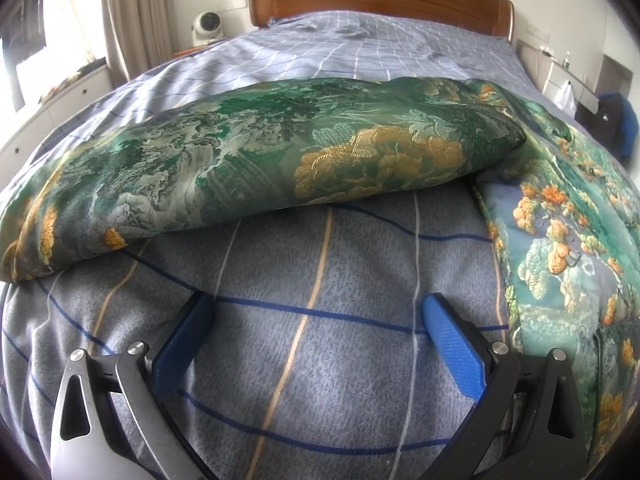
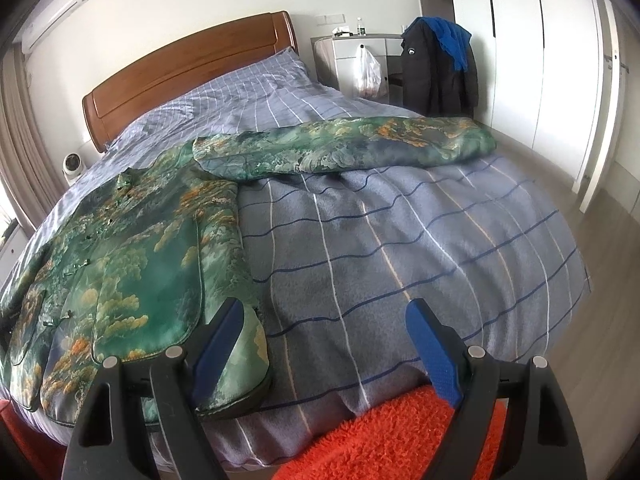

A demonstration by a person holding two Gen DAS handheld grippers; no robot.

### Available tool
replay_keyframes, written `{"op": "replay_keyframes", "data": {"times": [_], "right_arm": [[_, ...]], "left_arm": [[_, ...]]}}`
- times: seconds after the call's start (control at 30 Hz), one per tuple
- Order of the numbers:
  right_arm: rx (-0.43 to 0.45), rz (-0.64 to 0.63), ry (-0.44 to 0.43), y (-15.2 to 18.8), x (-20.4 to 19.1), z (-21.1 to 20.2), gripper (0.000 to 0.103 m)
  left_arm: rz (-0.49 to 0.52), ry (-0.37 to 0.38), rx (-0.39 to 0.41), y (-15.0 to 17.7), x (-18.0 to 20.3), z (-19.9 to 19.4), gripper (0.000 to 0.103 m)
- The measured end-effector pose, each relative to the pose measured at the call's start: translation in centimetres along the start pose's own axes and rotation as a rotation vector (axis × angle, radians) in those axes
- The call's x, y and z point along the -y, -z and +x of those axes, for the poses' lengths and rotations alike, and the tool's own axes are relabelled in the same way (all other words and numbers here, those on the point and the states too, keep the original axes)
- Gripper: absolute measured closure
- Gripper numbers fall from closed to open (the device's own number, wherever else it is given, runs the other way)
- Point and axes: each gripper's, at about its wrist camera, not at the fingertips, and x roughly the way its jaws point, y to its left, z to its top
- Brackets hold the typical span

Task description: Fold large clothes

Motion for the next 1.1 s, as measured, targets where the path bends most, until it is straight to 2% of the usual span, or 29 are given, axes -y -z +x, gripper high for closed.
{"op": "replay_keyframes", "data": {"times": [1.1], "right_arm": [[0.007,0.005,0.006,0.13,-0.16,-0.31,0.02]], "left_arm": [[0.0,-0.001,0.0,0.01,0.02,0.03,0.0]]}}
